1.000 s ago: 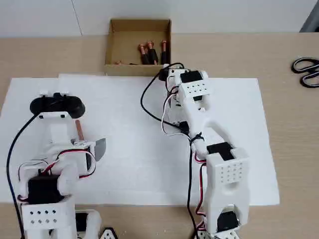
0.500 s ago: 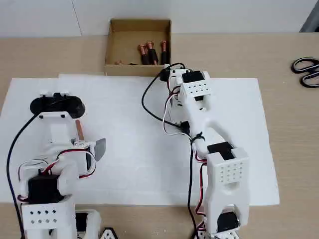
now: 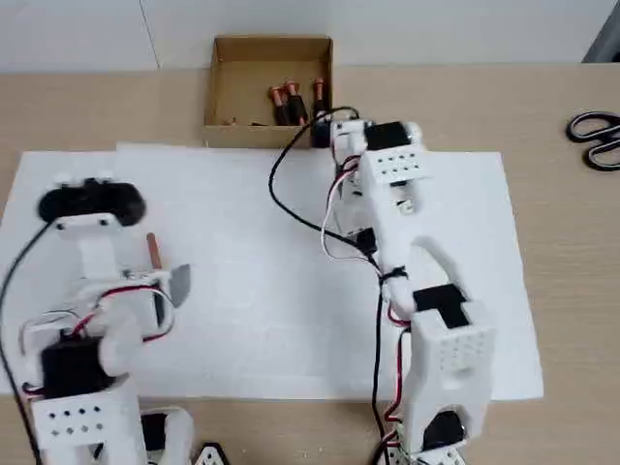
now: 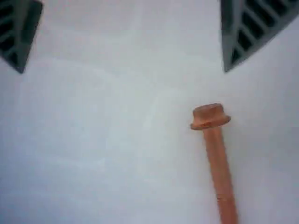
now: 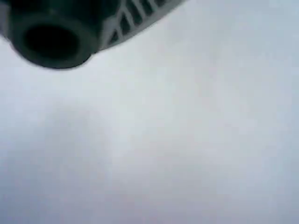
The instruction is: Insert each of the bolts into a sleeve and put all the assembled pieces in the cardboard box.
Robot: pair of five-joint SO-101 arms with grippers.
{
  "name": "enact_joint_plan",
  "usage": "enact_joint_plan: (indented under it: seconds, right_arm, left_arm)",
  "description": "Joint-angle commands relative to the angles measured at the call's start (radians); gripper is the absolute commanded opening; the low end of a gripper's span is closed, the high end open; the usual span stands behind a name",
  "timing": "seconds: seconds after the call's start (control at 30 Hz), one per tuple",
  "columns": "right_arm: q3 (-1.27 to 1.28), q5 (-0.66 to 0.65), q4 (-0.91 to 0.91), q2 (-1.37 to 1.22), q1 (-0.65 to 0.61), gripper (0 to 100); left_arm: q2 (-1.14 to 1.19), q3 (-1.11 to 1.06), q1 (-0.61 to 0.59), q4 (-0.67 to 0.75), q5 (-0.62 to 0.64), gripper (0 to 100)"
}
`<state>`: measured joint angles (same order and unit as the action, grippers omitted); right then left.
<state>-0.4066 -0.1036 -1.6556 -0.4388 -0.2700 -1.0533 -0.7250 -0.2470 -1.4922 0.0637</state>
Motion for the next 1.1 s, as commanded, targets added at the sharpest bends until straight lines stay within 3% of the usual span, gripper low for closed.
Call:
enact_joint_plan:
  seconds: [0.0, 0.17, 0.37, 0.73, 1.07]
  right_arm:
    - [-0.044, -0.057, -0.018, 0.14, 0.031, 0.4]
    - [-0.038, -0.072, -0.021, 0.271, 0.079, 0.4]
    - [0.058, -0.068, -0.016, 0.381, 0.082, 0.4]
    - [0.189, -0.072, -0.01, 0.47, 0.085, 0.4]
    - [0.19, -0.072, -0.01, 0.467, 0.082, 0.5]
  left_arm:
    - [0.124, 0.182, -0.054, -0.083, -0.044, 26]
    - [0.376, 0.401, -0.055, -0.206, -0.083, 26]
    - [0.687, 0.498, -0.054, -0.206, -0.087, 19]
    - [1.022, 0.524, -0.054, 0.02, -0.08, 16]
    - [1.185, 0.524, -0.054, 0.097, -0.032, 16]
